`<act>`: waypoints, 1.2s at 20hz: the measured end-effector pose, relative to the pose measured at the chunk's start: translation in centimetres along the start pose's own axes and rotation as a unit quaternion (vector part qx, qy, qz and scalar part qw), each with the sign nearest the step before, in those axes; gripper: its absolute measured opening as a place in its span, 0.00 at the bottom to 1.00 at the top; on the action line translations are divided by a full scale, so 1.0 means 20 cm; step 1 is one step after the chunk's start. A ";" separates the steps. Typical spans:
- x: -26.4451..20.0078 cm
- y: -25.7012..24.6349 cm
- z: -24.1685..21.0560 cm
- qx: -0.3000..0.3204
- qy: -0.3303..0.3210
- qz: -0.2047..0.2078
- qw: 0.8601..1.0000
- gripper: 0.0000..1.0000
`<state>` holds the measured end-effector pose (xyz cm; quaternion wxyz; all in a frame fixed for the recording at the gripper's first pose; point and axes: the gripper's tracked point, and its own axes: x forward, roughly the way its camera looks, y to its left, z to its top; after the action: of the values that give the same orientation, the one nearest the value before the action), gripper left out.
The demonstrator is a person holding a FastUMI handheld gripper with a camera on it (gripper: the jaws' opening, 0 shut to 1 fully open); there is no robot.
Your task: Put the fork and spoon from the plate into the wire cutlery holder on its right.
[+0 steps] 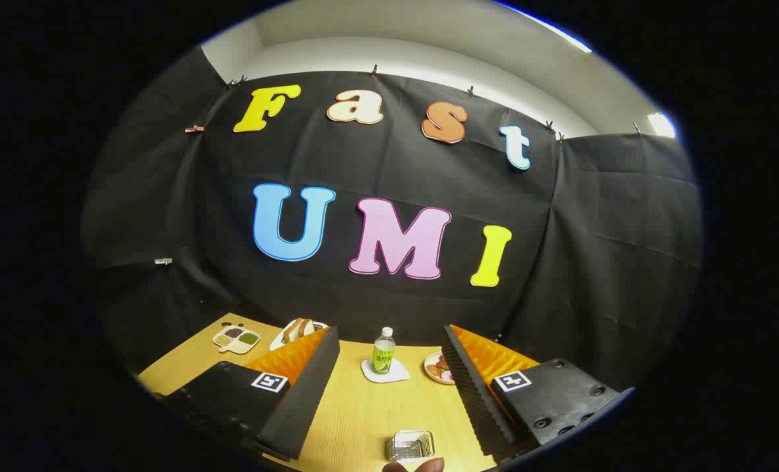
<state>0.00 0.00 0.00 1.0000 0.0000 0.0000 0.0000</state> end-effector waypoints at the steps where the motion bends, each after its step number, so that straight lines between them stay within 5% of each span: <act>1: 0.00 0.00 0.00 -0.001 0.001 0.000 1.000 0.98; 19: 0.04 0.02 -0.02 0.004 0.009 0.000 1.000 0.98; 24: 0.03 0.20 -0.22 0.011 0.087 0.059 0.994 0.98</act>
<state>0.66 3.95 -4.32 0.9944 0.0115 0.0868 0.0594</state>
